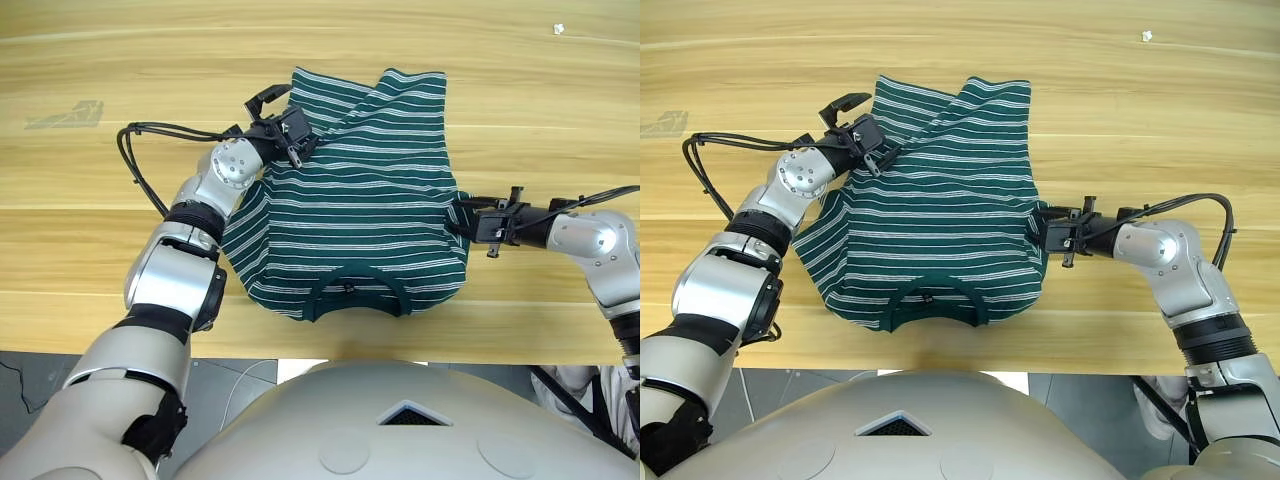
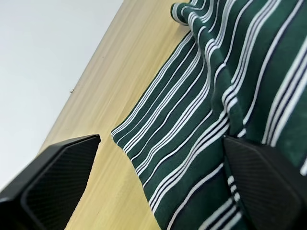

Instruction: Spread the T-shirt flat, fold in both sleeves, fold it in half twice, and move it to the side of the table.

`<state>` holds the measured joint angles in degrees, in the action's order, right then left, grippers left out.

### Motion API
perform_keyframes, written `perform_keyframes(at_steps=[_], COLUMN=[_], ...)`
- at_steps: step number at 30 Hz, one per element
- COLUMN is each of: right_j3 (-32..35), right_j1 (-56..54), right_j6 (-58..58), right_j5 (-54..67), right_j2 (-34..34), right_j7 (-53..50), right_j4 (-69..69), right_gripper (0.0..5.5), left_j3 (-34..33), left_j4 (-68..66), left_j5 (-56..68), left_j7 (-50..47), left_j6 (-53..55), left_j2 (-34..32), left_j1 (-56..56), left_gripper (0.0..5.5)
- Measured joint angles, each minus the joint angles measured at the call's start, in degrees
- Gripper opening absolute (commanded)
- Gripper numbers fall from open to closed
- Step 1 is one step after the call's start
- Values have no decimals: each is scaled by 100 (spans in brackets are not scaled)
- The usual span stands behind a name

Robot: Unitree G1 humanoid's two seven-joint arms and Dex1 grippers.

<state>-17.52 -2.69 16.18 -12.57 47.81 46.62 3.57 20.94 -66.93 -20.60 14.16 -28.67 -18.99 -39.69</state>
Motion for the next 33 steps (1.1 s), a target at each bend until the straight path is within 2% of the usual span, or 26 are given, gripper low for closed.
perform_keyframes(at_steps=[5,9,12,16,20,22,26,33], right_j3=[649,1034,1232,1308,1418,1338,1173,836], right_j1=[-301,-372,-351,383,1038,1152,1255,1312], right_j6=[125,73,-60,-270,-555,-698,-864,-881], right_j5=[440,1242,1536,1752,1958,2046,2082,1564], right_j2=[-689,-1106,-1148,-562,117,183,182,250], right_j7=[-854,-992,-977,-167,697,994,1242,1291], right_j4=[-168,-798,-954,-836,-696,-754,-889,-749], right_gripper=[190,190,190,190,190,190,190,190], left_j3=[-60,-314,-433,-546,-727,-749,-749,-769], left_j4=[392,718,918,1523,3106,3930,4711,5194], left_j5=[-178,-149,-49,40,110,103,23,4], left_j7=[-750,-1002,-977,-788,-441,-322,-161,-53], left_j6=[73,109,124,167,359,517,808,1124], left_j2=[-8,-13,-24,-190,-547,-617,-727,-764], left_j1=[125,153,270,710,1507,2029,2541,2784], left_gripper=[476,476,476,476,476,476,476,476])
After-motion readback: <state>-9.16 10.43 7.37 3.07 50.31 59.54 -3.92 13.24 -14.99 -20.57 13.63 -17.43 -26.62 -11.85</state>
